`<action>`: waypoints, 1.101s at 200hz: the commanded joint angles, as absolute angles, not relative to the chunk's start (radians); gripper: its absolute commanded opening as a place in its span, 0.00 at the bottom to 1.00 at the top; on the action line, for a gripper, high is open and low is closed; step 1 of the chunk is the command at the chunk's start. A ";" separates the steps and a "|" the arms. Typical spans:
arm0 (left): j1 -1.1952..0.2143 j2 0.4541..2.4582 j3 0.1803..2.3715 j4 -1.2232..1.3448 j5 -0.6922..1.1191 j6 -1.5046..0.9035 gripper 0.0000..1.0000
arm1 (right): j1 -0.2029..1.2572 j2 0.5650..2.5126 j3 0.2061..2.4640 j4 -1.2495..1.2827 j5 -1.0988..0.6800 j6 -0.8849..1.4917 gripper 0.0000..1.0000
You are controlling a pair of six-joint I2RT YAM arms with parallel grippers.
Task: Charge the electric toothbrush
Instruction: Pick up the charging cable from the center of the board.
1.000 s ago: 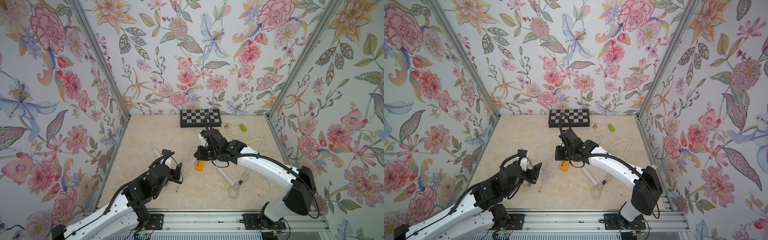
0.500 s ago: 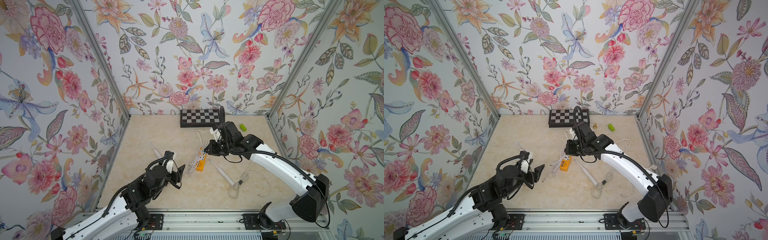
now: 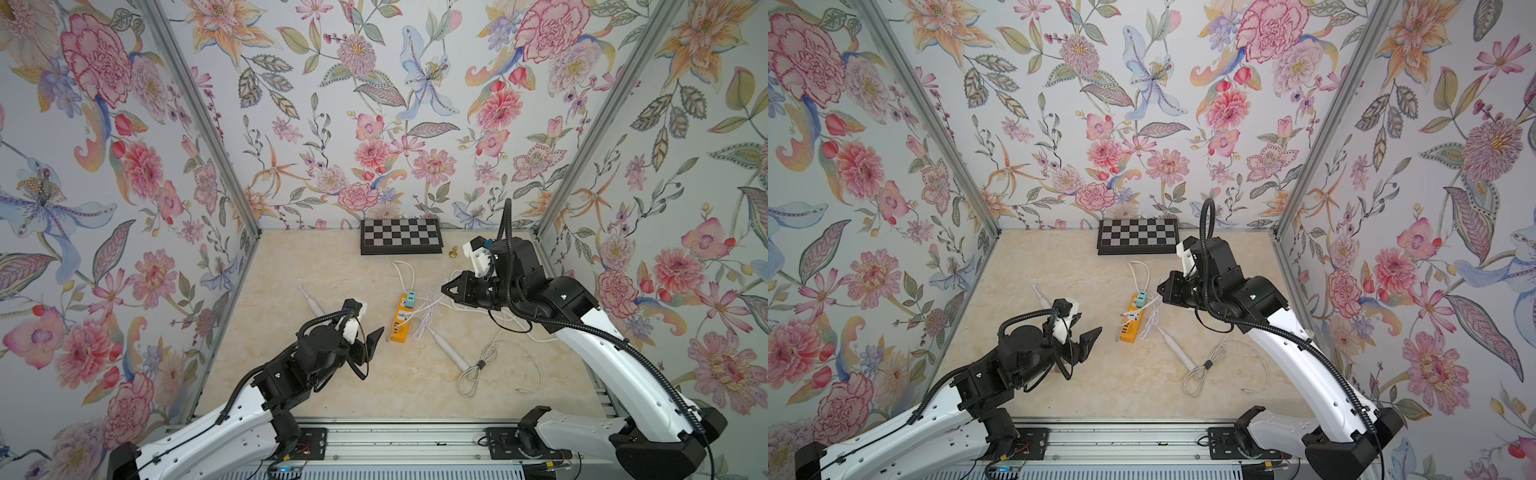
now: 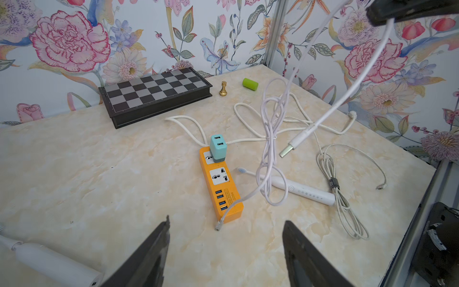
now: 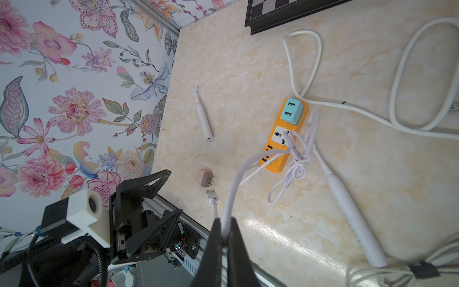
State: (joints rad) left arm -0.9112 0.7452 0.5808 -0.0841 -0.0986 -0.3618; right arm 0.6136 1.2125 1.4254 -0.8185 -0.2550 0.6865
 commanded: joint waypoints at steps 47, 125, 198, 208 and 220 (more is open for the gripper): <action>-0.917 0.758 0.567 0.022 0.038 -0.328 0.64 | 0.531 1.149 1.333 -0.834 -0.258 0.669 0.00; -0.951 0.976 0.563 0.285 0.158 -0.103 0.55 | 0.538 1.159 1.348 -0.834 -0.291 0.693 0.00; -0.951 1.158 0.603 0.442 0.140 0.065 0.46 | 0.547 1.160 1.360 -0.834 -0.298 0.694 0.00; -0.951 1.171 0.610 0.445 0.132 0.078 0.45 | 0.546 1.160 1.358 -0.833 -0.298 0.693 0.00; -0.951 1.185 0.606 0.469 0.130 0.087 0.41 | 0.548 1.160 1.357 -0.833 -0.302 0.696 0.00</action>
State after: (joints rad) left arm -0.9428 1.1603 0.5751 0.3977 0.1307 0.0181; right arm 0.5400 1.1675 1.3422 -0.8356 -0.2836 0.6830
